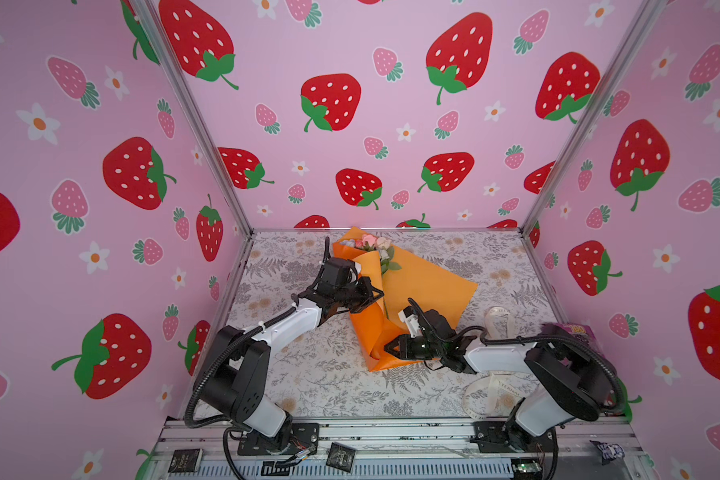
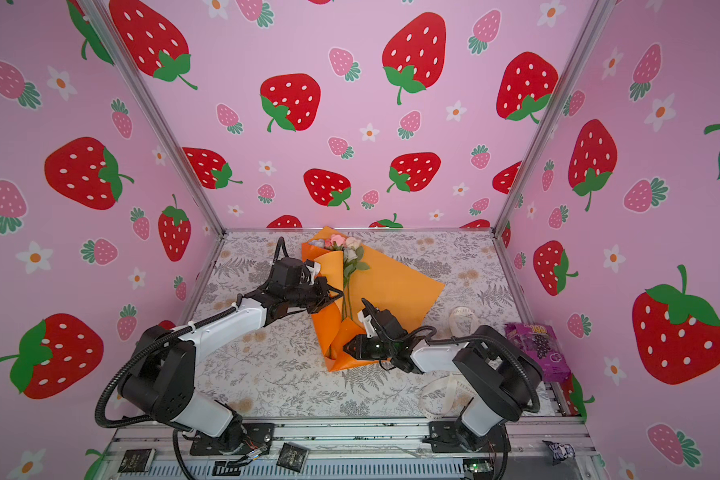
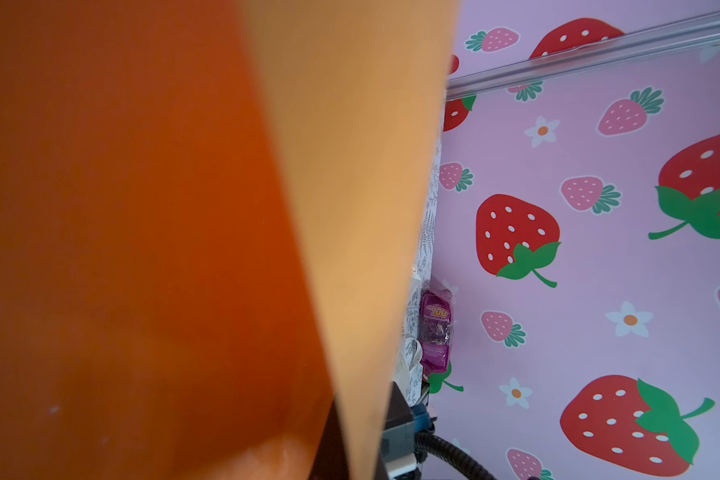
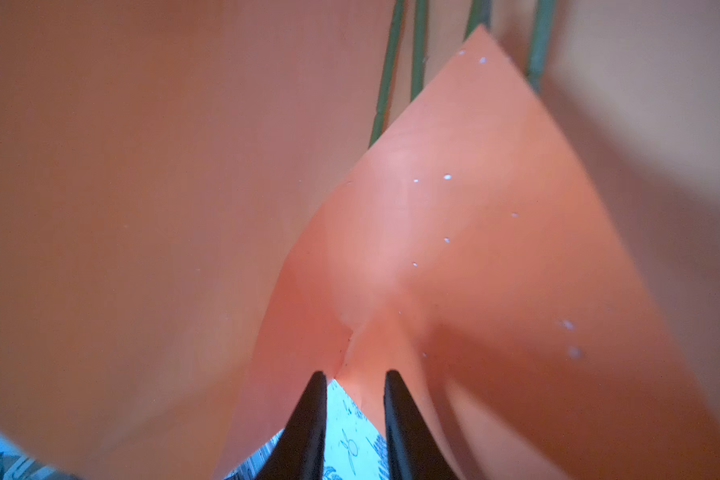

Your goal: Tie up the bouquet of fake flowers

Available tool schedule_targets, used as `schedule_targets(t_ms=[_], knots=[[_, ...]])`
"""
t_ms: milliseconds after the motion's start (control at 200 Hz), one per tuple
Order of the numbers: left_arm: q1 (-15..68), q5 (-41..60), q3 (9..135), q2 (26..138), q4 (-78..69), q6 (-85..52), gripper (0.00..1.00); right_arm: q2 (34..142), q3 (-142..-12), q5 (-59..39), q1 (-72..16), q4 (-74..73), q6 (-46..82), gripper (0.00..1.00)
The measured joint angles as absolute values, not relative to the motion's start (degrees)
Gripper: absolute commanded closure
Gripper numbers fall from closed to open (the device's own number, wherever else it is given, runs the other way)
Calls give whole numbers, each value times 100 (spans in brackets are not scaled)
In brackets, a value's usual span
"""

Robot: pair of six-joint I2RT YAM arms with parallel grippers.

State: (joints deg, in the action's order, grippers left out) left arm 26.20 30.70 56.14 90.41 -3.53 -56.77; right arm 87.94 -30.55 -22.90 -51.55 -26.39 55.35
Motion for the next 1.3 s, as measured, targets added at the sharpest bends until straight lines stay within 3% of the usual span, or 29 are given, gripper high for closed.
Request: schedule_targets(t_ms=[160, 235, 340, 655, 790, 1015, 1105, 1125, 1160, 1240, 1301], knots=[[2733, 3079, 5784, 9428, -495, -5682, 100, 8103, -2794, -2102, -5017, -2556, 5496, 51], [2768, 3109, 5948, 9651, -521, -5682, 100, 7817, -2773, -2053, -5009, -2569, 5487, 49], [2812, 3109, 6069, 9830, -574, -5677, 100, 7550, -2766, -2016, -5009, -2613, 5485, 38], [2950, 3114, 6145, 10062, -620, -5682, 100, 7769, -2762, -2051, -5015, -3140, 5833, 35], [3020, 3114, 6224, 10108, -624, -5682, 100, 8232, -2849, -2064, -5024, -3190, 5920, 43], [3044, 3111, 6316, 10108, -620, -5682, 100, 8654, -3035, -2067, -5009, -3358, 5981, 84], [3046, 3116, 6361, 10112, -611, -5671, 100, 8779, -3046, -2062, -4976, -3406, 6038, 92], [3044, 3114, 6375, 10112, -598, -5658, 96, 8799, -3046, -2064, -4969, -3424, 6023, 93], [3046, 3116, 6396, 10112, -587, -5629, 80, 8844, -3046, -2062, -4956, -3446, 6038, 93], [3046, 3135, 6427, 10108, -545, -5548, 69, 8925, -3046, -2053, -4919, -3463, 6027, 93], [3044, 3109, 6427, 10066, -445, -5446, 53, 9008, -3046, -2064, -4877, -3468, 6016, 94]])
